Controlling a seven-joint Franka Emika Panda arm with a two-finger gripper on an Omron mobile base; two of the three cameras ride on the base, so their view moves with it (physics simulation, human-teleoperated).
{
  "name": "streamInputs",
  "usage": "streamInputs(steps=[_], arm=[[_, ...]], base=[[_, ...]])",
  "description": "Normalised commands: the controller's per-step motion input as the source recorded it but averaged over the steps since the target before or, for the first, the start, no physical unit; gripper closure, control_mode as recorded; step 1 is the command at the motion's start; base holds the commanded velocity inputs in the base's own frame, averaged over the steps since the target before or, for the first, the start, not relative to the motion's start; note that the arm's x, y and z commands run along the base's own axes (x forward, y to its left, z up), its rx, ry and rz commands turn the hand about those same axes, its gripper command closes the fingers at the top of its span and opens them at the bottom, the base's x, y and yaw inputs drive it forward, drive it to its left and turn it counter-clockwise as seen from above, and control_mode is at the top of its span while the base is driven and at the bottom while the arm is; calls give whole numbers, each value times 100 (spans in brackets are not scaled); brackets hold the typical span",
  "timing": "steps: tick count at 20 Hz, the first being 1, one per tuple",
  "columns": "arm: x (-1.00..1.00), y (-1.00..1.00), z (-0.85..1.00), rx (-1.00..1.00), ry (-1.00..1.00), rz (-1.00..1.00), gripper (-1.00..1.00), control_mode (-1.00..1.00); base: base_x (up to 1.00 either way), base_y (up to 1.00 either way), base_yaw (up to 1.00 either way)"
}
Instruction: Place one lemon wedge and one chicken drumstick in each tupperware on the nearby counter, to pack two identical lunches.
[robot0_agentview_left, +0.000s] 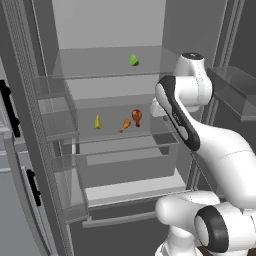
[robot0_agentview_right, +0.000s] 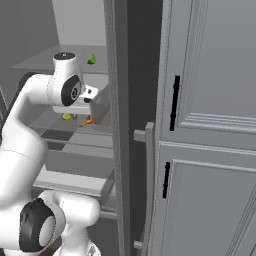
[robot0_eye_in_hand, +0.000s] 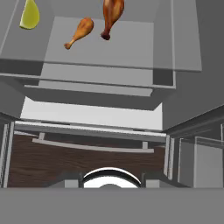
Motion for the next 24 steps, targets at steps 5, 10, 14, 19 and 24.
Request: streamInputs(steps=[5,10,14,19,24], arm=[[-1,11,-31,0,-2,0,-100,-100],[16,25,-48,0,-13,-2,-100,-100],[34,4,-32,0,-18,-4,-100,-100],[45,1,-35,0,-15,-10,-100,-100],[64,0,-35,2,-2,-11,-100,-100]], base=[[0,0,0],[0,0,0],[0,0,0],[0,0,0],[0,0,0]])
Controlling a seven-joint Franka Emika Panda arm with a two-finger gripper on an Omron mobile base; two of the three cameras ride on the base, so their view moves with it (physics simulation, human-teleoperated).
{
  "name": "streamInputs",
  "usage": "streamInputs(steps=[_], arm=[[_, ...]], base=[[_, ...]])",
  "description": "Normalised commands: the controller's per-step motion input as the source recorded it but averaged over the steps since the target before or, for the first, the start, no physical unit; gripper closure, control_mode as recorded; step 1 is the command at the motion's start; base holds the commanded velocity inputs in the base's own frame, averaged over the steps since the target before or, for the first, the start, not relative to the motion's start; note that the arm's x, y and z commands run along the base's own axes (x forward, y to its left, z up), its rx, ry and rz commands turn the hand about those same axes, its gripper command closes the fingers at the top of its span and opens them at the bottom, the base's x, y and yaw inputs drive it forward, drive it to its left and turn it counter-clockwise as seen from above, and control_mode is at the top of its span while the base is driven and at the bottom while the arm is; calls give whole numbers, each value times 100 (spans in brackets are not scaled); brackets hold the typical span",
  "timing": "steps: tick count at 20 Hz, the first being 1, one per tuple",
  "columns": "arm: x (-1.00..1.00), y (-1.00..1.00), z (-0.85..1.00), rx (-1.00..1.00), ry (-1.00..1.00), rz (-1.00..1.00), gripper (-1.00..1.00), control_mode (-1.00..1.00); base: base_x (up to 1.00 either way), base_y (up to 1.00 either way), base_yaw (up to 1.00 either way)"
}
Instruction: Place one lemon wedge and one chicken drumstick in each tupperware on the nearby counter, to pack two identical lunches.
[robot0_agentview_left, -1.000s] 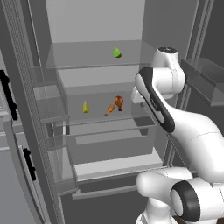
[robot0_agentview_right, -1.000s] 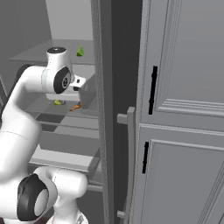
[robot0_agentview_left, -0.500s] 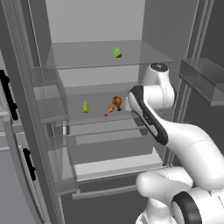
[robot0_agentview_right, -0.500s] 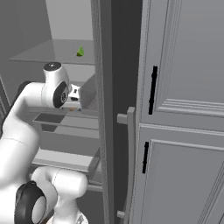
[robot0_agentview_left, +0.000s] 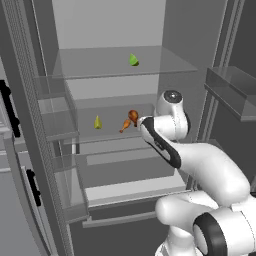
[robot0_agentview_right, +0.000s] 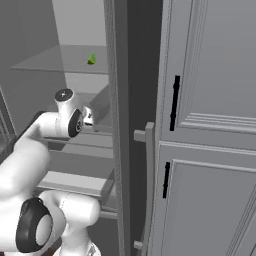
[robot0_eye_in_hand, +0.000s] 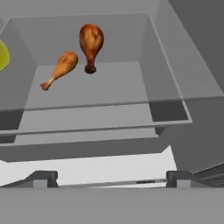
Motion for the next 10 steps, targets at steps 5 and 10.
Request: streamInputs(steps=[5,10], arm=[[62,0,-8,12,0,-9,-100,-100],[50,2,-14,7,0,-3,-100,-100]], base=[[0,0,0],[0,0,0]])
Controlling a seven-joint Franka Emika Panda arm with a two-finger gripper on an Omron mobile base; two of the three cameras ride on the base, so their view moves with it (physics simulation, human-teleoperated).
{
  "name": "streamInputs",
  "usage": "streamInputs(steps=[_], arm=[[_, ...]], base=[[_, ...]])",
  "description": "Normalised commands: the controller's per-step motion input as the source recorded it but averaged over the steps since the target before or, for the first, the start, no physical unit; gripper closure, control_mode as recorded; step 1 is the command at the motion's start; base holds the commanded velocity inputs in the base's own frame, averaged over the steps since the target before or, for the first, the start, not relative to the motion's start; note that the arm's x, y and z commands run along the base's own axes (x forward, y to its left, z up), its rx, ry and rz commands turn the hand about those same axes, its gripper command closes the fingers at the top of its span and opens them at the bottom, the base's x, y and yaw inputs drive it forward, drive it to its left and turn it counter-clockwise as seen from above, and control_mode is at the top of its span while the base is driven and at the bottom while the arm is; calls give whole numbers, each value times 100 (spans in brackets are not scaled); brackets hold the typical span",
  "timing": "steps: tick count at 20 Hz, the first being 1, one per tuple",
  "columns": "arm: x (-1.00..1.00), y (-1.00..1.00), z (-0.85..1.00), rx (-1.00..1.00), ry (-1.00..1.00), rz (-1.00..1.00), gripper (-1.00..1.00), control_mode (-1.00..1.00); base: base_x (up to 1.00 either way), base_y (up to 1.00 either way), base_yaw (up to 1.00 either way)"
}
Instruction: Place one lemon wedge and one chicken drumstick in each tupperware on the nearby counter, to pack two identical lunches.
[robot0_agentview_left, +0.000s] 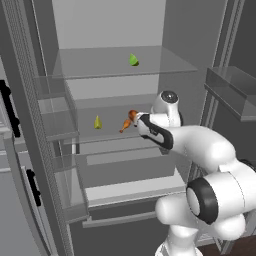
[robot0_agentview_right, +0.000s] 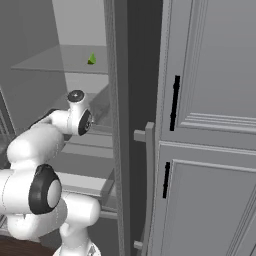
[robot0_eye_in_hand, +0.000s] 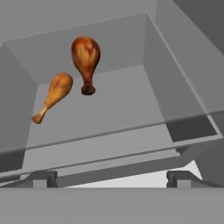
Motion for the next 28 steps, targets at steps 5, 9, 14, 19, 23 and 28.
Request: streamInputs(steps=[5,9,14,19,23,28], arm=[[53,10,-30,0,0,0,-100,-100],[53,16,-26,0,0,0,-100,-100],[54,7,-26,0,0,0,-100,-100],[57,3,-25,0,0,0,-100,-100],[64,2,-24,0,0,0,-100,-100],[65,2,-22,0,0,0,-100,-100]], base=[[0,0,0],[0,0,0],[0,0,0],[0,0,0],[0,0,0],[0,0,0]])
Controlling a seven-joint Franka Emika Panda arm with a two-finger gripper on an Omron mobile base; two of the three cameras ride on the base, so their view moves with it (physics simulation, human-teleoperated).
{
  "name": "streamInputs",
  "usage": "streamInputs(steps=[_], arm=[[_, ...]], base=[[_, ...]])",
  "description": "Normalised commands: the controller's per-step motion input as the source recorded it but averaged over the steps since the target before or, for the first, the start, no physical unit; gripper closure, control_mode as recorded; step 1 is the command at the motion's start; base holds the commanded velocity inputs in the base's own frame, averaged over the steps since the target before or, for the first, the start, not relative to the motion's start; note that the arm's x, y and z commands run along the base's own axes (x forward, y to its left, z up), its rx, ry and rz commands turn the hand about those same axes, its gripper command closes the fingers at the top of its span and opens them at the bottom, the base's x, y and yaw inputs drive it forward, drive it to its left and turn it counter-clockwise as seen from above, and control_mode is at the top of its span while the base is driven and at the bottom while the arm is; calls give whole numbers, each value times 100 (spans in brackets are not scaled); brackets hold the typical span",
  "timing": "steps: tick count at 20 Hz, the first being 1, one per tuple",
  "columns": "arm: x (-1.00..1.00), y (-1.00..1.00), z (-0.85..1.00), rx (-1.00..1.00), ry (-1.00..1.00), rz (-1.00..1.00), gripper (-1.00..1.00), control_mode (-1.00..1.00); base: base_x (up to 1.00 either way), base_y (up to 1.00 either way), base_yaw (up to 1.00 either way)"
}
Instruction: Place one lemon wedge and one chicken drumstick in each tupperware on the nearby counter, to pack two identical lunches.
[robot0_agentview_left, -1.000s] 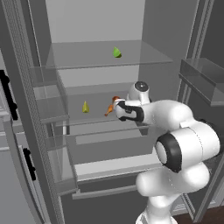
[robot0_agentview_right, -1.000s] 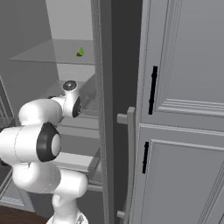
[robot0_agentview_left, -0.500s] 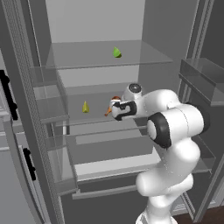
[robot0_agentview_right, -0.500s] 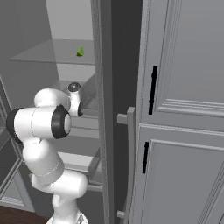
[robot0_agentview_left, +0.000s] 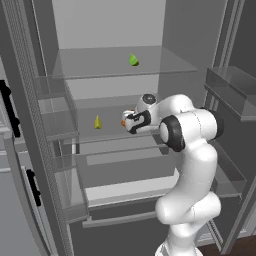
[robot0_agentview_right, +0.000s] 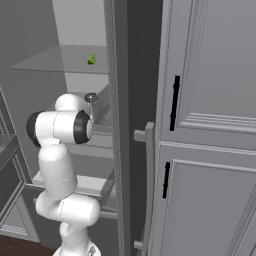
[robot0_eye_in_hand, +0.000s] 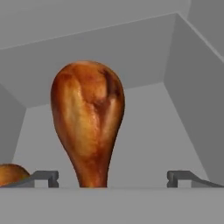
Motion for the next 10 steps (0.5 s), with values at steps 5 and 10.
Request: streamInputs(steps=[5,10], arm=[[50,6,-36,0,0,0,-100,-100],[-7,6,-74,-1,2,-1,100,-100]], base=[[0,0,0],[0,0,0]])
